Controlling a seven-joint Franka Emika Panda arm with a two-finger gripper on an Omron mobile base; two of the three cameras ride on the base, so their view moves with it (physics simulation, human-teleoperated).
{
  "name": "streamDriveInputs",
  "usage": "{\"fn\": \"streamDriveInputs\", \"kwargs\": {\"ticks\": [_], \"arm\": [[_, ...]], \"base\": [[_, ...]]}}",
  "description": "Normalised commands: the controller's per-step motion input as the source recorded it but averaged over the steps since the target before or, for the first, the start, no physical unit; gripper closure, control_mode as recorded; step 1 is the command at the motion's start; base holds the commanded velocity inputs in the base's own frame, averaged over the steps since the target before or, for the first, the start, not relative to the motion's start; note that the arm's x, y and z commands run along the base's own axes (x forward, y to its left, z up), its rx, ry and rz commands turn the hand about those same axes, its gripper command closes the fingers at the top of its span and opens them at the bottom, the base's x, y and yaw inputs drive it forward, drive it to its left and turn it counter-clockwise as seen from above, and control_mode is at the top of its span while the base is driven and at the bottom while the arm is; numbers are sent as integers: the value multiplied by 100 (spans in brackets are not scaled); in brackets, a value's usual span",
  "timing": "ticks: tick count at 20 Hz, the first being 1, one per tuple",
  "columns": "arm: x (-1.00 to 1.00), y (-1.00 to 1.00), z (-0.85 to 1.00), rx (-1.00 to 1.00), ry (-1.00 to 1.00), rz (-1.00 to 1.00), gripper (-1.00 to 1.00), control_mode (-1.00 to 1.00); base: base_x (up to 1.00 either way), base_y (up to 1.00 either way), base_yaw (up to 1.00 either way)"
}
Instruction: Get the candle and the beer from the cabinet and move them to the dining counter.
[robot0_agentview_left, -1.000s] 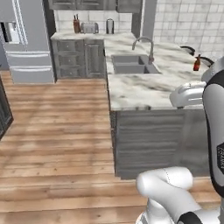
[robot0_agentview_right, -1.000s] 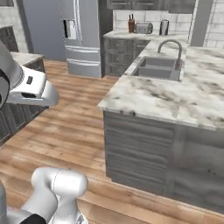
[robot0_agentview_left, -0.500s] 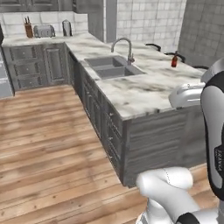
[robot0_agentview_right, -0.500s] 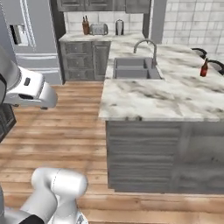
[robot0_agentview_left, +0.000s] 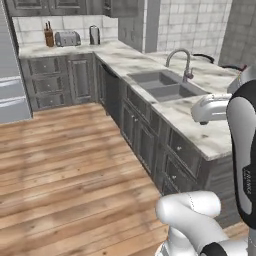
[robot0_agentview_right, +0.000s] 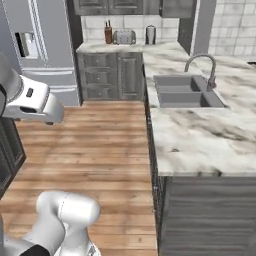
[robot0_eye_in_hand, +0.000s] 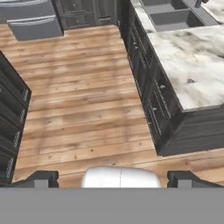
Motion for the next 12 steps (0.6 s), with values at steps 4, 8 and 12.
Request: {"fn": "streamDriveInputs", "kwargs": {"ticks": [4, 8, 12], "arm": [[0, 0, 0, 0, 0, 0, -100, 100], [0, 0, 0, 0, 0, 0, -100, 100], [0, 0, 0, 0, 0, 0, -100, 100]], "base": [[79, 100, 9], [92, 100, 13], [95, 93, 27]]}}
